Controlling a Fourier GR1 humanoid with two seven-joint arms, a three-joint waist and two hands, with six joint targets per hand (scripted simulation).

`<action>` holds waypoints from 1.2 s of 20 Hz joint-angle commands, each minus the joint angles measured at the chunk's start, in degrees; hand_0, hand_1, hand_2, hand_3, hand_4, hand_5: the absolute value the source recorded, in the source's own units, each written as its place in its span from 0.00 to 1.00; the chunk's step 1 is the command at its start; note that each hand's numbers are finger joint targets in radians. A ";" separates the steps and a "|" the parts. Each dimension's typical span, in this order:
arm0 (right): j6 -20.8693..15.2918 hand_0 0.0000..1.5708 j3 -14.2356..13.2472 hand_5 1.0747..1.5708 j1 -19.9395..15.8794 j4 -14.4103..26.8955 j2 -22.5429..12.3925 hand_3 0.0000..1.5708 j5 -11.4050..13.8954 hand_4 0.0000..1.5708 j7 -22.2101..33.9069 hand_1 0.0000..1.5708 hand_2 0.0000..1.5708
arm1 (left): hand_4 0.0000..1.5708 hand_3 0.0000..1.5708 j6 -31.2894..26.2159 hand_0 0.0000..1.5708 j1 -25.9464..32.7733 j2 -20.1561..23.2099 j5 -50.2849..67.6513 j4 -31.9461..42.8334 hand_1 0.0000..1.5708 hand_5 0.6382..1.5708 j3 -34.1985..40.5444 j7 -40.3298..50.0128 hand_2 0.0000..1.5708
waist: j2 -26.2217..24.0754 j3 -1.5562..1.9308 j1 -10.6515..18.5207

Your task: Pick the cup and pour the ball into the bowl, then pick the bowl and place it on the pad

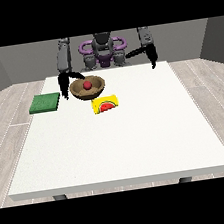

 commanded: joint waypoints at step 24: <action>-29.11 1.00 8.18 0.99 -1.65 11.42 -4.70 0.67 17.69 0.55 16.63 1.00 1.00 | 0.61 0.00 -7.06 0.00 2.07 3.57 3.15 -1.84 0.00 0.84 2.73 -0.76 0.00 | -2.94 -0.23 4.44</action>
